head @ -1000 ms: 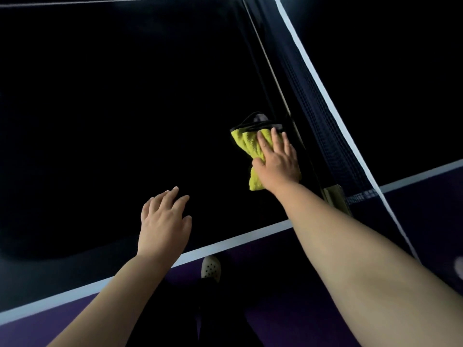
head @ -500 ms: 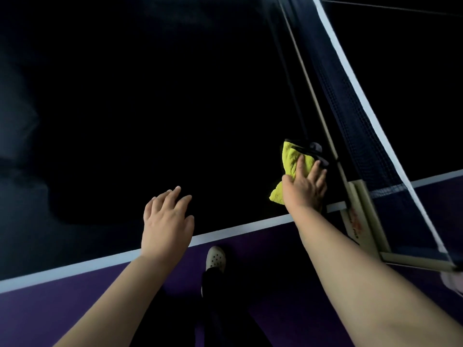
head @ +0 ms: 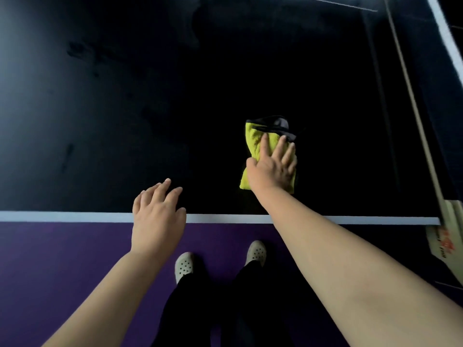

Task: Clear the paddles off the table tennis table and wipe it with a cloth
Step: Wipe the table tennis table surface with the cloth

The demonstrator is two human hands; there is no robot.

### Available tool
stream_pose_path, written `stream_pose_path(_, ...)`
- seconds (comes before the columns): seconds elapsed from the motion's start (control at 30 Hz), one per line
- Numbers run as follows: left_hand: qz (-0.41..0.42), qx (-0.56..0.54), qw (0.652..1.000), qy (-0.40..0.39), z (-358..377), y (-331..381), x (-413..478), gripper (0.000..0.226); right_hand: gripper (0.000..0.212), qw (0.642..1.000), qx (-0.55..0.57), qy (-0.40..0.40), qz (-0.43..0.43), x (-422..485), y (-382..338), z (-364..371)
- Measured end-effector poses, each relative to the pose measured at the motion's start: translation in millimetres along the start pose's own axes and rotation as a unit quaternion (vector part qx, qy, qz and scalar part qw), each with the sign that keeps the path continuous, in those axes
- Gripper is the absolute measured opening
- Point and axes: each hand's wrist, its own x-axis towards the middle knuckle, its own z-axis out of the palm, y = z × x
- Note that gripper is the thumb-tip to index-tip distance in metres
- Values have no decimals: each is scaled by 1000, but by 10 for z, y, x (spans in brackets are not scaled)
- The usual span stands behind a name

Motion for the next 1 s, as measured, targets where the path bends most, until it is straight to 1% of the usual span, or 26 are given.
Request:
stream_pose_path(0.17,-27,4,1000,3,-138,-330,-119,43,68,995,-17,-25,-99,-280,-747,93)
stream_pose_path(0.27,-27,6,1000,-2,-158,-324,-162,43,68,985,-37,-39,-166,-546,-892,177)
stream_pose_path(0.4,-16,13,1000,-1,-114,-124,-145,44,67,964,-57,-50,-253,-754,-687,213)
stream_pose_path(0.57,-5,18,1000,2,79,334,-114,42,69,936,-49,-53,-344,-616,-96,182)
stream_pose_path(0.63,0,21,1000,-7,204,594,-103,43,69,938,-36,-48,-342,-489,262,145)
stream_pose_path(0.73,20,14,1000,-16,429,1077,-59,45,67,952,-35,-39,-302,-263,918,50)
stream_pose_path(0.87,69,1,997,-24,776,1819,-13,45,65,974,-21,-16,-224,47,1885,-105)
stream_pose_path(1.0,127,-3,991,-42,1097,2486,-20,45,65,992,0,-4,-125,311,2819,-242)
